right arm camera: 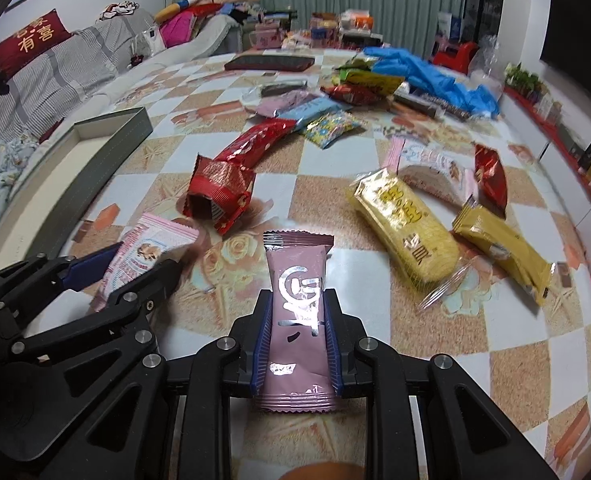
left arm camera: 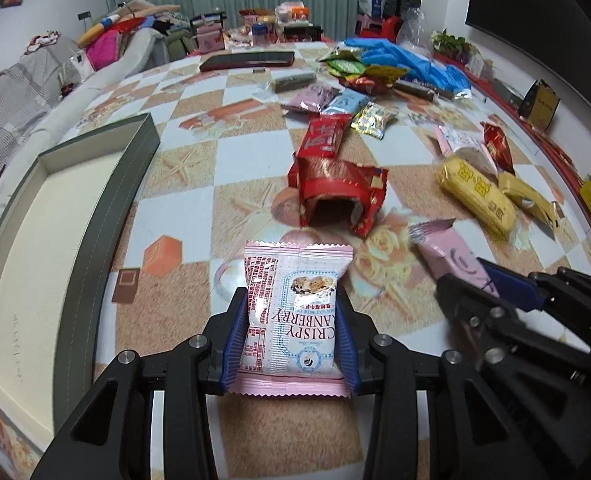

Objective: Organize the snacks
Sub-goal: 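Carry the pink packet and pink bar over the tray with both grippers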

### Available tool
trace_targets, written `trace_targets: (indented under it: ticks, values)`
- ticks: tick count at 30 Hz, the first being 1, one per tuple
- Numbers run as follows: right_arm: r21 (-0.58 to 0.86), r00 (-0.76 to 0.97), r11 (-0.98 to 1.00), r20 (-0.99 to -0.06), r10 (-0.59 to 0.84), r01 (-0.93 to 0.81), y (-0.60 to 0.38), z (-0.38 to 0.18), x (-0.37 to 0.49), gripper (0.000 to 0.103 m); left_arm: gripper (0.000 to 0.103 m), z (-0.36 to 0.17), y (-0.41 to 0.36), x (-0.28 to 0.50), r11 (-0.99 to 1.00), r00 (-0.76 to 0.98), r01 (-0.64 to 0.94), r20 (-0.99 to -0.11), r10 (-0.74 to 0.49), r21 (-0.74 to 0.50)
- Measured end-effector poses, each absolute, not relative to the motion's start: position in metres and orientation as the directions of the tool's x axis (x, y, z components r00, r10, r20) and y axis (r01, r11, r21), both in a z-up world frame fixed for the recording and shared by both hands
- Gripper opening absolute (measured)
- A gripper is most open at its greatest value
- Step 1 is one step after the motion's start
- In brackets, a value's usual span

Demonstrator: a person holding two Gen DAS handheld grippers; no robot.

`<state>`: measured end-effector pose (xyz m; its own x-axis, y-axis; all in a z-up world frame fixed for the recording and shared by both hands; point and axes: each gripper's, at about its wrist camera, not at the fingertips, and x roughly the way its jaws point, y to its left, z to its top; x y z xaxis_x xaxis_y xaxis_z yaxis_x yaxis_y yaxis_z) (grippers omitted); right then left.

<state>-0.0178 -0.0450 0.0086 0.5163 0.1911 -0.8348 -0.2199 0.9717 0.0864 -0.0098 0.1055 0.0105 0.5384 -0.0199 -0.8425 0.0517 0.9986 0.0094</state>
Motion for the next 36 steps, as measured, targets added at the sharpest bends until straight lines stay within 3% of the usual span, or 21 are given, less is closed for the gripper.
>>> trace_targets:
  ticks: [7, 15, 20, 36]
  values:
    - [0.285, 0.507, 0.944, -0.796, 0.33, -0.167, -0.072, 0.018, -0.037, 0.026, 0.043, 0.013, 0.123, -0.038, 0.999, 0.51, 0.02, -0.859, -0.05, -0.046]
    - [0.431, 0.504, 0.886, -0.735, 0.454, -0.169, -0.075, 0.025, -0.059, 0.026, 0.043, 0.034, 0.121, -0.066, 0.999, 0.538, 0.037, -0.842, -0.031, -0.013]
    - [0.443, 0.496, 0.871, -0.72, 0.486, -0.212, -0.062, 0.033, -0.07, 0.026, 0.043, 0.048, 0.127, -0.072, 0.998, 0.556, 0.012, -0.83, 0.044, 0.061]
    - [0.443, 0.392, 0.81, -0.716, 0.578, -0.385, 0.029, 0.045, -0.078, 0.026, 0.043, 0.07, 0.217, -0.095, 0.987, 0.564, -0.159, -0.822, 0.075, -0.019]
